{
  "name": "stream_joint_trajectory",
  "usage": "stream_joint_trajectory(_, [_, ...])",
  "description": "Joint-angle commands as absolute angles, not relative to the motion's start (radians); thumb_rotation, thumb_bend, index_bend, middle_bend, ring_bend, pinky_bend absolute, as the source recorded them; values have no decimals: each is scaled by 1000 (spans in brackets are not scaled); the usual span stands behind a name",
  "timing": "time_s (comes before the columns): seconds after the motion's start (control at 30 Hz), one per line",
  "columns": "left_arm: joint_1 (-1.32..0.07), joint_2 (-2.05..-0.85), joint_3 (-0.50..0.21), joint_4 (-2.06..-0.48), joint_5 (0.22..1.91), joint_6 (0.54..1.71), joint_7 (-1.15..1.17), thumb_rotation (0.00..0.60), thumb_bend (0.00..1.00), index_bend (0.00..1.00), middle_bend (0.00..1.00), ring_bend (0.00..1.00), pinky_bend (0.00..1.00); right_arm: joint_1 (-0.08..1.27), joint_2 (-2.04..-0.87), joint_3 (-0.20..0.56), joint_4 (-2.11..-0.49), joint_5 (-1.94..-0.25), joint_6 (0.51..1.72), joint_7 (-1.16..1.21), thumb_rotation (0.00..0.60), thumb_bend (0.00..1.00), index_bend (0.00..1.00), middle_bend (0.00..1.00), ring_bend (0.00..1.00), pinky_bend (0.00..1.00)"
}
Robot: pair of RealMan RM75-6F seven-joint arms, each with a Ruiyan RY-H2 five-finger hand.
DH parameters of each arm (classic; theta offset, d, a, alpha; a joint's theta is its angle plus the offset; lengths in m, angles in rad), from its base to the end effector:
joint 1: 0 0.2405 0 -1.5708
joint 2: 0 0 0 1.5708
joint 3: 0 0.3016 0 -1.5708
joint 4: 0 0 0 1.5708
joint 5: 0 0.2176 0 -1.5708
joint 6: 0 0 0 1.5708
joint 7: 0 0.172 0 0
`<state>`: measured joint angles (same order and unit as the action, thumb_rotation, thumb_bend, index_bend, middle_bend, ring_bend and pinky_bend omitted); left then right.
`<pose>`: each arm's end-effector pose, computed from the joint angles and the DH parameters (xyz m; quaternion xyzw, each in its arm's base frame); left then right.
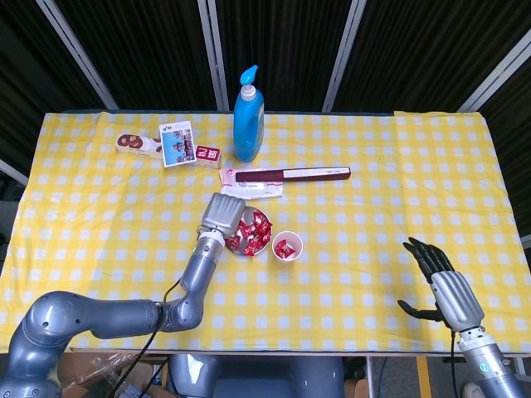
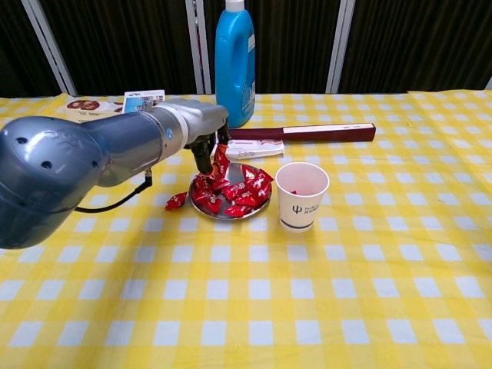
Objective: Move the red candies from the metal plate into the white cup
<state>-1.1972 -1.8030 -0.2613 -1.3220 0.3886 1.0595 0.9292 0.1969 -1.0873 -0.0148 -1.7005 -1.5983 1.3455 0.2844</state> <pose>-0.0483 0.4566 -0.1055 -0.7612 -0.3353 -0.2553 0.4930 -0.3137 -0.2296 0.1368 0.6113 -0.4920 0.4506 0.4256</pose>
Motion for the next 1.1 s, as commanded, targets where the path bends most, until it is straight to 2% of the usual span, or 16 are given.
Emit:
stream_joint_trajectory(0.03, [-1187, -1764, -278, -1379, 411, 1080, 925, 600, 426, 564, 647, 871, 920, 197, -1088, -14, -1700, -1597, 1346, 283, 600, 278, 0, 0, 0, 0])
stream_joint_trajectory(0.37, [-1206, -1721, -330, -1523, 473, 1098, 899, 600, 426, 555, 641, 871, 920, 196, -1089, -12, -1701, -1594, 1347, 280, 600, 277, 0, 0, 0, 0])
stream_joint_trajectory(0.8, [-1267, -1809, -332, -1523, 491, 1074, 897, 600, 421, 530, 613, 871, 920, 196, -1088, -12, -1700, -1595, 1348, 285, 600, 277, 0, 0, 0, 0])
stream_joint_trajectory(0.93, [-1286, -1838, -334, -1497, 470, 1069, 908, 600, 357, 494, 573, 870, 920, 196, -1087, -11, -1700, -1596, 1348, 290, 600, 277, 0, 0, 0, 0])
stream_joint_trajectory(1.03, [-1295, -1849, -333, -1486, 448, 1064, 918, 600, 276, 442, 501, 869, 920, 196, -1086, -11, -1699, -1596, 1348, 292, 600, 278, 0, 0, 0, 0])
stream_joint_trajectory(1.1, [-1297, -1852, -334, -1482, 443, 1066, 921, 600, 259, 407, 454, 868, 920, 196, -1086, -11, -1700, -1597, 1348, 293, 600, 277, 0, 0, 0, 0])
